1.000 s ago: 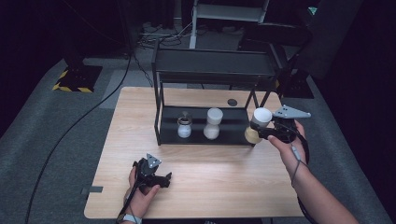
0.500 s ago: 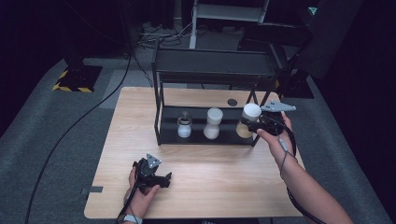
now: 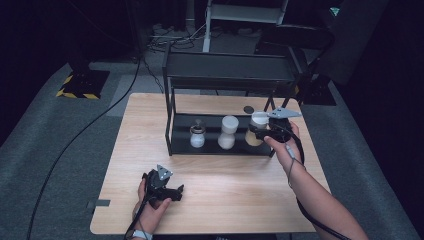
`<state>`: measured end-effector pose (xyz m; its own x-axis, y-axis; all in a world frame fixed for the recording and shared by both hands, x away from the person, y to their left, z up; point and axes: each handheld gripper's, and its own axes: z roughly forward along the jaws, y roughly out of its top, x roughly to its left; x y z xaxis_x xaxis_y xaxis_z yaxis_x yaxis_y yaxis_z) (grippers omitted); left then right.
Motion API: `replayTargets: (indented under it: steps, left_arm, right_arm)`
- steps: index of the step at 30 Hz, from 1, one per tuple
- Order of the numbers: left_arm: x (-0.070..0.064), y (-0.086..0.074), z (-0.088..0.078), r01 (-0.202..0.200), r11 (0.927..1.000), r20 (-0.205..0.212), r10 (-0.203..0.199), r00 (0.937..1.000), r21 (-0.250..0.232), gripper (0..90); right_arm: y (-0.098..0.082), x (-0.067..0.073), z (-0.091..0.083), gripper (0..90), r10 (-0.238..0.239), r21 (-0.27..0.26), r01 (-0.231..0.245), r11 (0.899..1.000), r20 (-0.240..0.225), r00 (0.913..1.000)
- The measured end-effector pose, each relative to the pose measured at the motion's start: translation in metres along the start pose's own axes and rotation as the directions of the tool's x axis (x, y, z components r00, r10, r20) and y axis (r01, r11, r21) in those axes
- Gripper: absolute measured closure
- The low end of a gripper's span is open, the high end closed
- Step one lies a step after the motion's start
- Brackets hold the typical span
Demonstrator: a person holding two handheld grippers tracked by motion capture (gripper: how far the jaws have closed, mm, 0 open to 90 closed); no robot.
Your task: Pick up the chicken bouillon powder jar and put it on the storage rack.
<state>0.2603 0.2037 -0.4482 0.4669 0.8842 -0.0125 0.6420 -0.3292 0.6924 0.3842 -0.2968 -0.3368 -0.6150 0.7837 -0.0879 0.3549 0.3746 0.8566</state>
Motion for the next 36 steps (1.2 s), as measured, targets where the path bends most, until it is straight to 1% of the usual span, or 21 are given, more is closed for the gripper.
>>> replayTargets:
  steps: [10, 14, 17, 23, 30, 36]
  left_arm:
    - [0.0, 0.0, 0.0, 0.0, 1.0, 0.0, 0.0, 1.0, 0.0, 0.3]
    - [0.0, 0.0, 0.0, 0.001, 1.0, -0.001, -0.001, 1.0, 0.0, 0.3]
    - [0.0, 0.0, 0.0, 0.001, 1.0, -0.001, -0.001, 1.0, 0.0, 0.3]
    - [0.0, 0.0, 0.0, 0.001, 1.0, -0.001, -0.001, 1.0, 0.0, 0.3]
    - [0.0, 0.0, 0.0, 0.001, 1.0, -0.001, -0.001, 1.0, 0.0, 0.3]
    - [0.0, 0.0, 0.0, 0.002, 1.0, -0.002, -0.002, 1.0, 0.0, 0.3]
  right_arm:
    - [-0.007, 0.0, 0.026, 34.3, 0.021, 0.032, -0.021, 0.999, 0.006, 0.9998]
    - [-0.011, 0.0, 0.034, 34.3, 0.023, 0.039, -0.023, 0.999, 0.01, 0.9997]
    - [-0.014, -0.001, 0.038, 34.3, 0.033, 0.044, -0.034, 0.998, 0.01, 0.9994]
    - [-0.019, -0.002, 0.043, 34.3, 0.04, 0.051, -0.041, 0.998, 0.009, 0.9992]
    - [-0.024, -0.001, 0.045, 34.3, 0.046, 0.056, -0.047, 0.997, 0.009, 0.9989]
    - [-0.025, -0.002, 0.045, 34.2, 0.051, 0.059, -0.051, 0.997, 0.009, 0.9987]
